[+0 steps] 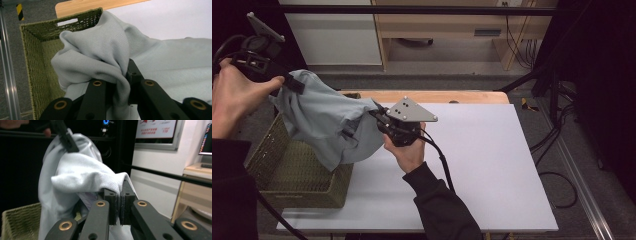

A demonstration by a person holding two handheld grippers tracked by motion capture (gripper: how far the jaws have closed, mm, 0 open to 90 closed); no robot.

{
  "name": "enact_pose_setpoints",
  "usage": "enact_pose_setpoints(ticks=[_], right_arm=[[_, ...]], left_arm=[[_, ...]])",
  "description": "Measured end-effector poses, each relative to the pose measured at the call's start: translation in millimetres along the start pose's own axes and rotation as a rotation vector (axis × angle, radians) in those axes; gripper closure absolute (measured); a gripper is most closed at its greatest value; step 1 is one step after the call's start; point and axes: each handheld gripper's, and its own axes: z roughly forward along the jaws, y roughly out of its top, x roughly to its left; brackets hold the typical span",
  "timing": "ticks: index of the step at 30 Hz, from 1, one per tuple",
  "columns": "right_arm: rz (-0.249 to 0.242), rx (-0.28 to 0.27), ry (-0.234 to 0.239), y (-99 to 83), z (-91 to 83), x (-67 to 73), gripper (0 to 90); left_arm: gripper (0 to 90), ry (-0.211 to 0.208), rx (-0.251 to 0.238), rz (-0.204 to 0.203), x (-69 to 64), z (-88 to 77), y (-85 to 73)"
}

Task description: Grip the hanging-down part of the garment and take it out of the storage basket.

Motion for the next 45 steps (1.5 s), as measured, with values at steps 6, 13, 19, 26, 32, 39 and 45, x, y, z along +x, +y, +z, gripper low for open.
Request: enact_pose_setpoints(ticks=[6, 13, 19, 26, 32, 39, 45], right_arm=[[0.001, -0.041, -0.032, 10.4, -2.9, -0.8, 87.1], [-0.014, -0.058, -0.051, 19.3, -4.6, -4.3, 87.1], [-0.022, -0.046, -0.038, 22.2, -5.8, -5.7, 87.0], [-0.008, 0.024, -0.023, 2.8, -7.0, -13.2, 86.5], [0.02, 0.155, 0.014, -36.4, -8.7, -13.7, 84.5], [0.056, 0.271, 0.048, -79.5, -4.6, -9.2, 69.0], [0.071, 0.325, 0.09, -98.6, -7.6, -1.7, 33.7]], left_arm=[[80.4, -0.013, -0.003, 0.005, -1.8, 0.4, 0.5], [80.3, -0.026, -0.01, 0.011, -4.3, 0.3, 1.6], [80.3, -0.024, -0.006, 0.02, -8.2, 1.4, 3.2], [80.3, -0.034, -0.002, 0.027, -10.0, 6.1, 2.3], [80.3, -0.035, 0.013, 0.044, -16.2, 12.2, 2.3], [80.4, -0.04, 0.021, 0.053, -20.5, 18.2, 2.9], [80.3, -0.042, 0.03, 0.061, -22.2, 23.6, 1.9]])
